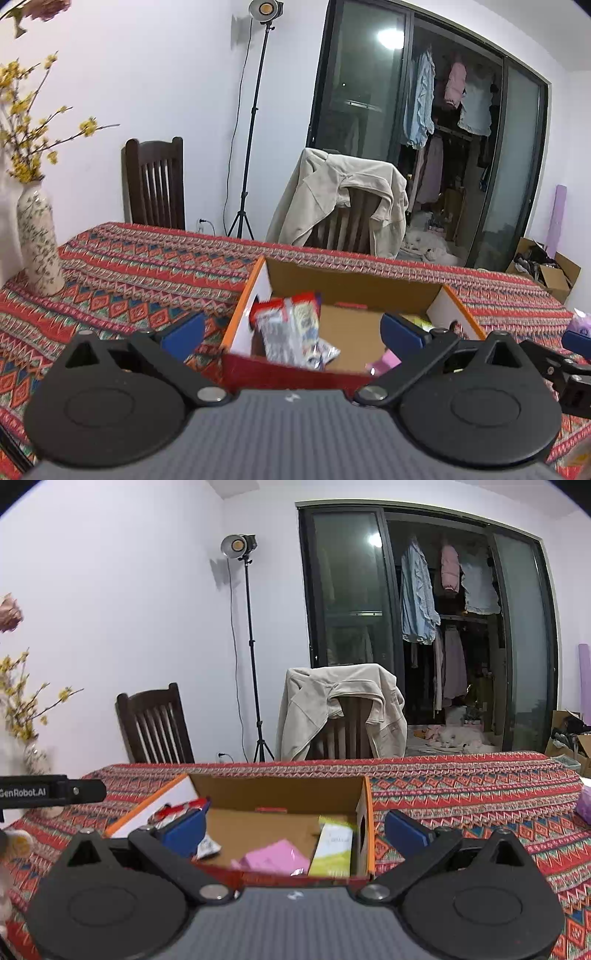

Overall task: Organize snacks
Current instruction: 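Open the right gripper then the left gripper to drop snacks into the box, then move both open grippers back toward the snack pile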

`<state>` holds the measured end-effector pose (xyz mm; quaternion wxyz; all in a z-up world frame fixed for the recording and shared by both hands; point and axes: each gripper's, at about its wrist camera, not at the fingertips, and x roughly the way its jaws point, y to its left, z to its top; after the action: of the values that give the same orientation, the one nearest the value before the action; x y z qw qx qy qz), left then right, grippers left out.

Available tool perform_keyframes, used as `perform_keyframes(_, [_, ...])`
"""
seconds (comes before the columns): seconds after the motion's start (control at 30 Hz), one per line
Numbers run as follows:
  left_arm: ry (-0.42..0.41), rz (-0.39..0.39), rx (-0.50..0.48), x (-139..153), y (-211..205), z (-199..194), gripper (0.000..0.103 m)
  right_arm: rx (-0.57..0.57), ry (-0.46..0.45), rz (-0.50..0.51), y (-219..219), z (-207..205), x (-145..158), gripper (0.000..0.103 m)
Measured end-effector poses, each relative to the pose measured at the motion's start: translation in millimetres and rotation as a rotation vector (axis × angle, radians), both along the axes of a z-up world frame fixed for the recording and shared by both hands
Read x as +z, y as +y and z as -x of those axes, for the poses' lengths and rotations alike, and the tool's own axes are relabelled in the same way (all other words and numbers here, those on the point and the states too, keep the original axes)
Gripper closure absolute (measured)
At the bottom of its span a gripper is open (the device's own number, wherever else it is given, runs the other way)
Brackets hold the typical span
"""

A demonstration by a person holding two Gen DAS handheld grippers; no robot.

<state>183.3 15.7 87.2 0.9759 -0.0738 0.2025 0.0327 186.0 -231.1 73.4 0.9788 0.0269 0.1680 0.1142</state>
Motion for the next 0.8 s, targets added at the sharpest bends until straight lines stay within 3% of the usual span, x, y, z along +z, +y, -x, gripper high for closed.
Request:
perform_keyframes(0.4, [0.025, 0.032, -0.009, -43, 22, 66, 0.0, 0.057, 0.062, -0.019, 1, 60, -30, 0.0])
perform_keyframes(0.8, [0.062, 0.056, 0.031, -71, 49, 92, 0.0, 0.085, 0.119, 0.011, 17, 83, -52, 0.0])
